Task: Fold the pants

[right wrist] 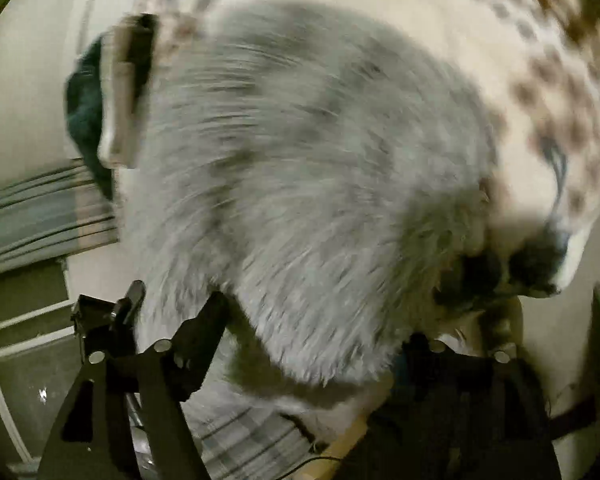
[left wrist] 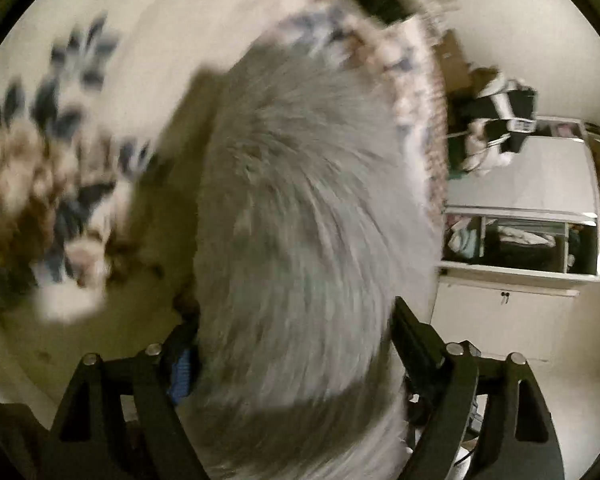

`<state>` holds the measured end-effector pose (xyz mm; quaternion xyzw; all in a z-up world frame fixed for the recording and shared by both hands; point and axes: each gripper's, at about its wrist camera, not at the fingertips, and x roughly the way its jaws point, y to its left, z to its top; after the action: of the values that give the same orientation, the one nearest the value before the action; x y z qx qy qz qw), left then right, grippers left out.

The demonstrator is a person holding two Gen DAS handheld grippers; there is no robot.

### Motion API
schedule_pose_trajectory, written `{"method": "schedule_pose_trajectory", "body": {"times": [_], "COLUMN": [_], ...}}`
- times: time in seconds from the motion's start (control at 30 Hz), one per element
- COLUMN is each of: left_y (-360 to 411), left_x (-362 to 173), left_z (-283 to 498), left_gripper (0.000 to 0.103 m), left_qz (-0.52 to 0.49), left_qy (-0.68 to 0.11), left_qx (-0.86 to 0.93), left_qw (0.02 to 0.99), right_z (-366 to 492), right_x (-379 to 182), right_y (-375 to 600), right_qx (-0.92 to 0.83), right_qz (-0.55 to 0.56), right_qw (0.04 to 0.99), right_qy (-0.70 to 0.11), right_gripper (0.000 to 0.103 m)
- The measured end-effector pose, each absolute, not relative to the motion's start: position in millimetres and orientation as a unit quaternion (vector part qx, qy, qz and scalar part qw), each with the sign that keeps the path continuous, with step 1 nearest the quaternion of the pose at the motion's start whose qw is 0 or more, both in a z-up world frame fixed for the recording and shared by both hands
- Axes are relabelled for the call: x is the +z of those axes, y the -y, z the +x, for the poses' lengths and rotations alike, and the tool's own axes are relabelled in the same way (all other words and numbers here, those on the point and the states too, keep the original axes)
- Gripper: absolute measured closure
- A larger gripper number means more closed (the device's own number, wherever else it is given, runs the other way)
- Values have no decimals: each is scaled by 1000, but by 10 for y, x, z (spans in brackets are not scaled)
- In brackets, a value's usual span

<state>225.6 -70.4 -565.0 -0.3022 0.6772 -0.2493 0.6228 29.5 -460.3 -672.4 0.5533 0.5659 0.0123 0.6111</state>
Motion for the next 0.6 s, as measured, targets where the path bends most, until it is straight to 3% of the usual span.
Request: {"method": "schedule_pose_trajectory", "body": {"times": [0.2,0.33,0.6], "left_y": [614,685,650], "left_x": [-5872,-5978,-5983], "left_z": [2217,2282,2320], "left_gripper": [11,5,4], "left_qz": [-316,-313,-314], "left_qy": [-682,-689,-694], "left_qx": [-260,-273,-278], "left_qw": [606,595,585], "right_z": [111,205,28], "right_x": [-6802,-6916,-6609], "right_y": [4725,4750,4853], "right_qx": [24,11,11], "right_qz": [586,582,562], "right_qw": [627,626,638], "right_qy": [-512,-519,-527], "right_gripper": [23,20,20]}}
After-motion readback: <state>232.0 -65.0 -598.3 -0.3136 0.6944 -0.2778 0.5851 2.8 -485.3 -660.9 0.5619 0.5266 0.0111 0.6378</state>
